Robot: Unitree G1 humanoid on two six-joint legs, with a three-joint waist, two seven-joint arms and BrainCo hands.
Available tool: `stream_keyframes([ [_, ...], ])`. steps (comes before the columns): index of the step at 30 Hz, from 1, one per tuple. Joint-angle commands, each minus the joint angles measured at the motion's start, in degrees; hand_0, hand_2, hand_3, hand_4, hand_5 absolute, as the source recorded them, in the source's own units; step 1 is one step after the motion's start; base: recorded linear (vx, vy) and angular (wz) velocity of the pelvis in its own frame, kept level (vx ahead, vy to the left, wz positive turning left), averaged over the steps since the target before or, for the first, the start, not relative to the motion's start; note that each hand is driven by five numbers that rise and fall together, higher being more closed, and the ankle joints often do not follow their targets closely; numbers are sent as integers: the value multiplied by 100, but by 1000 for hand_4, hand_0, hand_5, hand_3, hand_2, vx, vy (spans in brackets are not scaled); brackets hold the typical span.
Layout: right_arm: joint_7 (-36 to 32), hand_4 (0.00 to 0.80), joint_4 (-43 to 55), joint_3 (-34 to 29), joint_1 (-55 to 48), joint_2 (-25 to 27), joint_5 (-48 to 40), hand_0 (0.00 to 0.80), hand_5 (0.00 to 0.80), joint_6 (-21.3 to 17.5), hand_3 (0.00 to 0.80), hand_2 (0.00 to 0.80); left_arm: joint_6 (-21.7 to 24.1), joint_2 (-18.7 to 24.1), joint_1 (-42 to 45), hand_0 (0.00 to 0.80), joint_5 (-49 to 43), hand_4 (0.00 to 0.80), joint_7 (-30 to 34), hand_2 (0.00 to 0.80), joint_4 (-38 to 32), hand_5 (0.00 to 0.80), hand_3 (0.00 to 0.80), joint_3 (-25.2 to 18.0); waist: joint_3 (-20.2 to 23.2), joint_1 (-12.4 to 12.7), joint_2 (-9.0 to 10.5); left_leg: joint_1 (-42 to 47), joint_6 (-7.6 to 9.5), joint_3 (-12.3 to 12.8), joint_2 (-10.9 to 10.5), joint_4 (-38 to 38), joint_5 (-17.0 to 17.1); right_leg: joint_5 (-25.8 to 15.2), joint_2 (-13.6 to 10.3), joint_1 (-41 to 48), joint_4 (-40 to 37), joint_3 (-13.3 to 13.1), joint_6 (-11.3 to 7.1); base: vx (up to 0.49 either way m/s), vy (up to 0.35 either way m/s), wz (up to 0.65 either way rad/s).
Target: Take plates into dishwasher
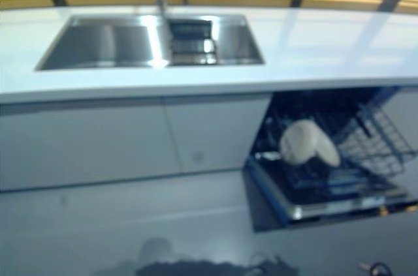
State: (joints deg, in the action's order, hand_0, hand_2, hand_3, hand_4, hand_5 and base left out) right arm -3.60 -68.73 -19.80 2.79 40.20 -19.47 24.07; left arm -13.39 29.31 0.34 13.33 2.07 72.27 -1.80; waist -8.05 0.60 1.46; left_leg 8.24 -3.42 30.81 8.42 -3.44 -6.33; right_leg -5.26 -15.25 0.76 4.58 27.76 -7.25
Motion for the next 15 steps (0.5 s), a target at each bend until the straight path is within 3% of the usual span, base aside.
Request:
stream_keyframes([
  [1,255,0,-37,53,-127,-149,-408,0,0,-170,0,0,37,92,-422,0,6,0,-73,0,-391,0,0,-182,19,-187,54,-259,447,-332,-282,-165,-322,-159,-366,-222,265,-230,-317,-27,-113,-5],
  [8,634,0,432,101,-301,-670,-1300,0,0,-239,0,0,-97,75,-516,0,-196,0,165,0,-848,0,0,23,-29,-312,-65,-98,521,-409,-382,-97,-366,-186,-493,-409,584,-180,-346,24,-90,4],
  [15,1301,0,513,-71,-256,-1025,-2398,0,0,-783,0,0,-60,-102,-336,0,-352,0,150,0,-712,0,0,83,-200,-447,-397,-317,612,-536,-532,-276,-409,37,-657,-868,1166,-337,-247,-16,3,-1],
])
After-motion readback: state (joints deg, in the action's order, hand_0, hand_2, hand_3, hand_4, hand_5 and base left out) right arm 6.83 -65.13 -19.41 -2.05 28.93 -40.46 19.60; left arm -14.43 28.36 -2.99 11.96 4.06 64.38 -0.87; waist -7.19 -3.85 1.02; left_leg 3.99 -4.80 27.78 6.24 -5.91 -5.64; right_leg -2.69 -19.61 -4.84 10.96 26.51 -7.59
